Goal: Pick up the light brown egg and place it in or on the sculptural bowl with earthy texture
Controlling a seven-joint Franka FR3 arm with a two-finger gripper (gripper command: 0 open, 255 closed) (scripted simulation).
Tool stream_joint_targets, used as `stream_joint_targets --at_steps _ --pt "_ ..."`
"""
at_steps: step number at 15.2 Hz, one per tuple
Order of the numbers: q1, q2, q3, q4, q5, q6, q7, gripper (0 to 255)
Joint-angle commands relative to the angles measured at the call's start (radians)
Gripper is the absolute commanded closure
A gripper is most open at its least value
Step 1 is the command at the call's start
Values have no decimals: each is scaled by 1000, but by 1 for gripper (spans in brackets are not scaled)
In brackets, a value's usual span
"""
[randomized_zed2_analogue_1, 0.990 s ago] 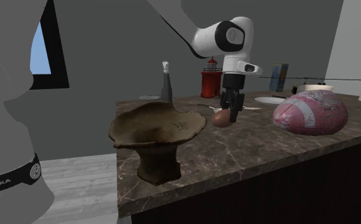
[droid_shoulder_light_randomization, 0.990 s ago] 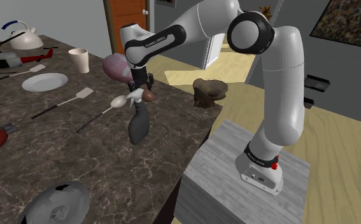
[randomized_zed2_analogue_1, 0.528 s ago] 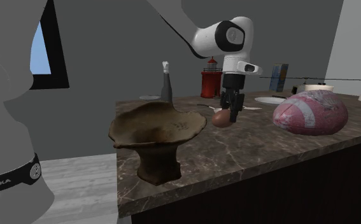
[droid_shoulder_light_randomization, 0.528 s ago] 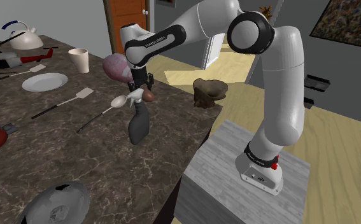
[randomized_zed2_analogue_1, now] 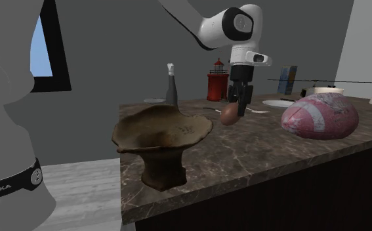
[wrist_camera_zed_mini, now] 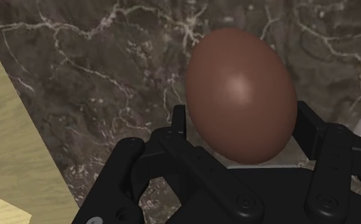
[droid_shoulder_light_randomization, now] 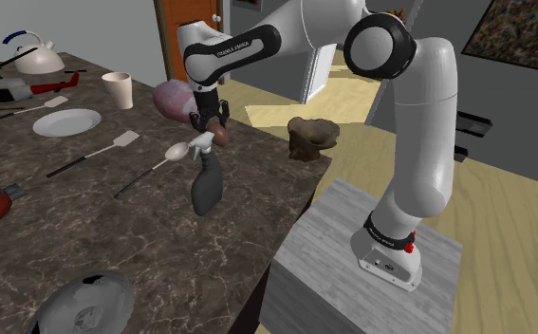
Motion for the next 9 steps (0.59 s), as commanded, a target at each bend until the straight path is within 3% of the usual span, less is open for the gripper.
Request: stream_joint_targets --at_steps 1,9 --pt "0 -9 1 14 2 -23 -2 255" --pt "1 -36 4 81 9 -117 -11 255"
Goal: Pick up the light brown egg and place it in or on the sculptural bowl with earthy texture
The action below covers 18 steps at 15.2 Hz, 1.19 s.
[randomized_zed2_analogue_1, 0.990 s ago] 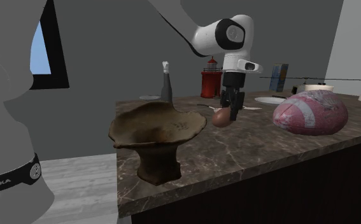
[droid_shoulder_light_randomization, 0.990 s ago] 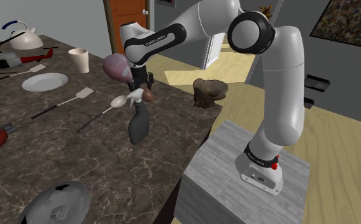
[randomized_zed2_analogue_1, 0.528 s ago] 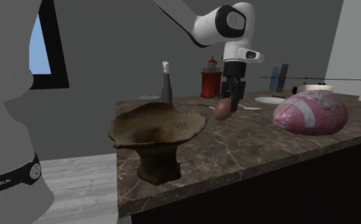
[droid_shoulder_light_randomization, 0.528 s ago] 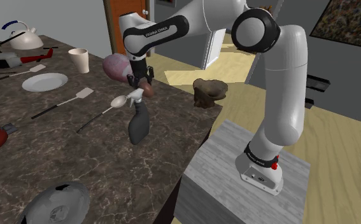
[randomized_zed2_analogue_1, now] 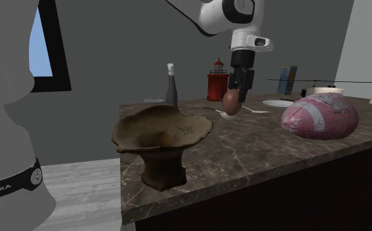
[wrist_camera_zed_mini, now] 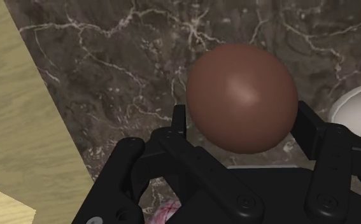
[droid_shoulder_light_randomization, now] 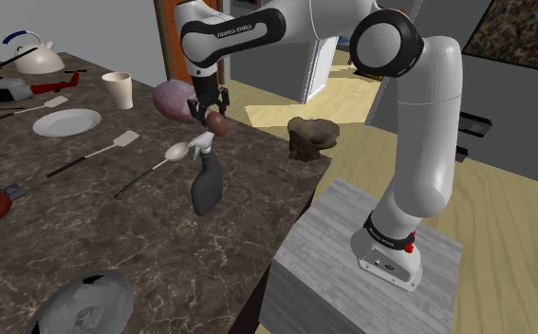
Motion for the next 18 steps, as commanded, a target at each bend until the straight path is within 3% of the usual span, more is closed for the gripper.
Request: stream_joint_targets --at_steps 1,18 --pt "0 -4 0 24 1 -28 -4 255" --pt "10 -7 3 248 5 -254 -21 255"
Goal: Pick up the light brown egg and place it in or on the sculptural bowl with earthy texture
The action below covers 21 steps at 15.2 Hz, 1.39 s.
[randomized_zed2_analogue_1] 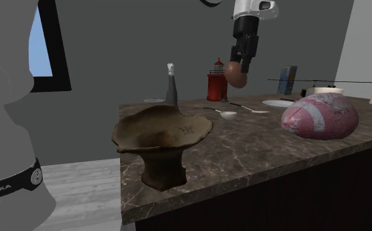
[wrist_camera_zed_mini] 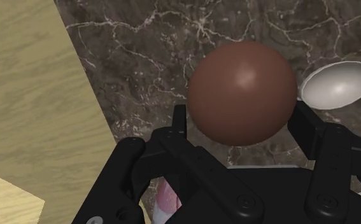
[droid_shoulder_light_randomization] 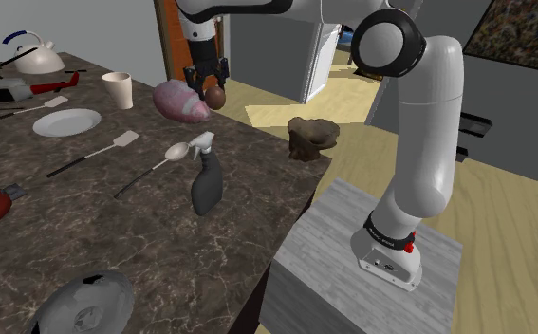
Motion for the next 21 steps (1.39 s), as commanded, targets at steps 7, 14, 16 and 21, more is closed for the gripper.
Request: stream_joint_targets --at_steps 7,14,16,21 --pt "10 27 0 150 -4 -123 -8 255" --pt "-80 -291 -24 -301 38 20 -94 255" --pt "-98 -367 -37 -396 45 44 -124 255" --pt "-137 -539 -78 -599 53 82 -203 255"
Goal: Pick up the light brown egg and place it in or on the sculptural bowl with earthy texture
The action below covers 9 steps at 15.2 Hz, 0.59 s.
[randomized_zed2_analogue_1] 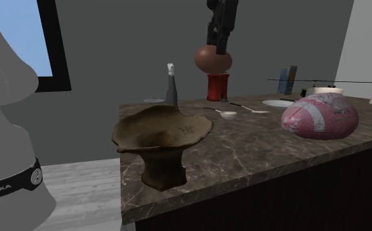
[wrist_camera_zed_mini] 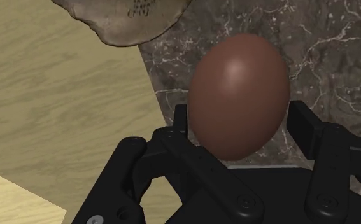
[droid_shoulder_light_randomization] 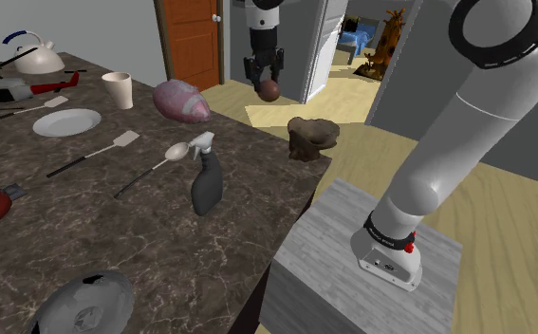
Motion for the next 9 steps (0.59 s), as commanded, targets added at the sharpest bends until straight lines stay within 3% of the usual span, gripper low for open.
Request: stream_joint_targets --at_steps 1,9 --pt "-15 -67 -18 -76 0 13 -34 255" --pt "-69 -306 -107 -313 -31 24 -170 255"
